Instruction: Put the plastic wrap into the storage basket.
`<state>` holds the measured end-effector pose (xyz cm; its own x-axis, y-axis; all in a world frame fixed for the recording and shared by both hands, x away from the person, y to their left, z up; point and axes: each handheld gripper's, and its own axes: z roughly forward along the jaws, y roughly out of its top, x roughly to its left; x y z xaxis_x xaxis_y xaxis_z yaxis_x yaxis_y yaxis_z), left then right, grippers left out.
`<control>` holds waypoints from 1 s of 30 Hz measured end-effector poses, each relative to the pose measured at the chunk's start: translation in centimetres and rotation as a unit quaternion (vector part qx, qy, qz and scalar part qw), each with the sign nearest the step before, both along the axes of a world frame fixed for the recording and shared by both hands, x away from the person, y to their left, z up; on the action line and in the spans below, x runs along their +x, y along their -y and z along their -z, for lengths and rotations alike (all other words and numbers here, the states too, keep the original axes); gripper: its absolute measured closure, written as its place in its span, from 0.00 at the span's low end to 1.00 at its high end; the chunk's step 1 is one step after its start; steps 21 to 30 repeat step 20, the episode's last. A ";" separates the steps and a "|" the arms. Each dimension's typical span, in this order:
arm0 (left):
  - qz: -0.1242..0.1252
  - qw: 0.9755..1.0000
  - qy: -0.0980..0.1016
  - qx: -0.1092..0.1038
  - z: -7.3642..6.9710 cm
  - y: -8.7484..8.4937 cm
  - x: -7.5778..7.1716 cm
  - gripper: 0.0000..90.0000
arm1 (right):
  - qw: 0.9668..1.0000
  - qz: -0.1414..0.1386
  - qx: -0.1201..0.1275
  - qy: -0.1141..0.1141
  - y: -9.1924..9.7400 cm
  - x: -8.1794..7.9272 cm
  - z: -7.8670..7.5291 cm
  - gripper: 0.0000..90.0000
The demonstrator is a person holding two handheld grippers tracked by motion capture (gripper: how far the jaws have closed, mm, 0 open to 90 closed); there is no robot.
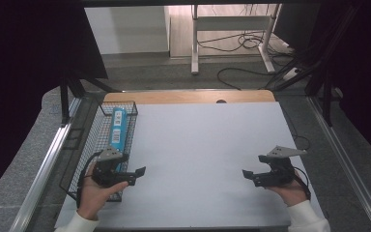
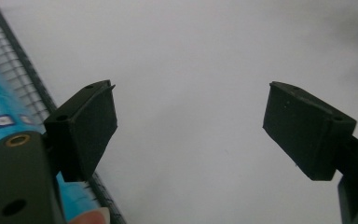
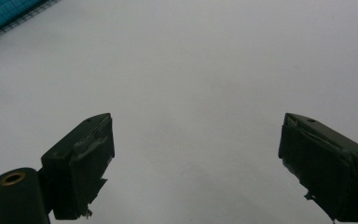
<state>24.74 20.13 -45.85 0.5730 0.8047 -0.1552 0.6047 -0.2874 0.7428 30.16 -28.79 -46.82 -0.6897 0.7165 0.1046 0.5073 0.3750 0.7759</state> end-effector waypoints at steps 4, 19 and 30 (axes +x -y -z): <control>0.004 1.000 -0.005 0.003 0.8 0.8 -0.2 0.19 | 1.000 -0.011 0.008 0.011 0.5 -0.7 0.1 0.12; -0.007 1.000 -0.008 -0.004 1.5 0.5 0.4 0.19 | 0.999 -0.030 -0.002 0.024 0.1 -1.2 0.2 0.12; -0.007 1.000 -0.009 -0.004 1.5 0.5 0.4 0.19 | 0.999 -0.029 -0.002 0.024 0.1 -1.1 0.2 0.12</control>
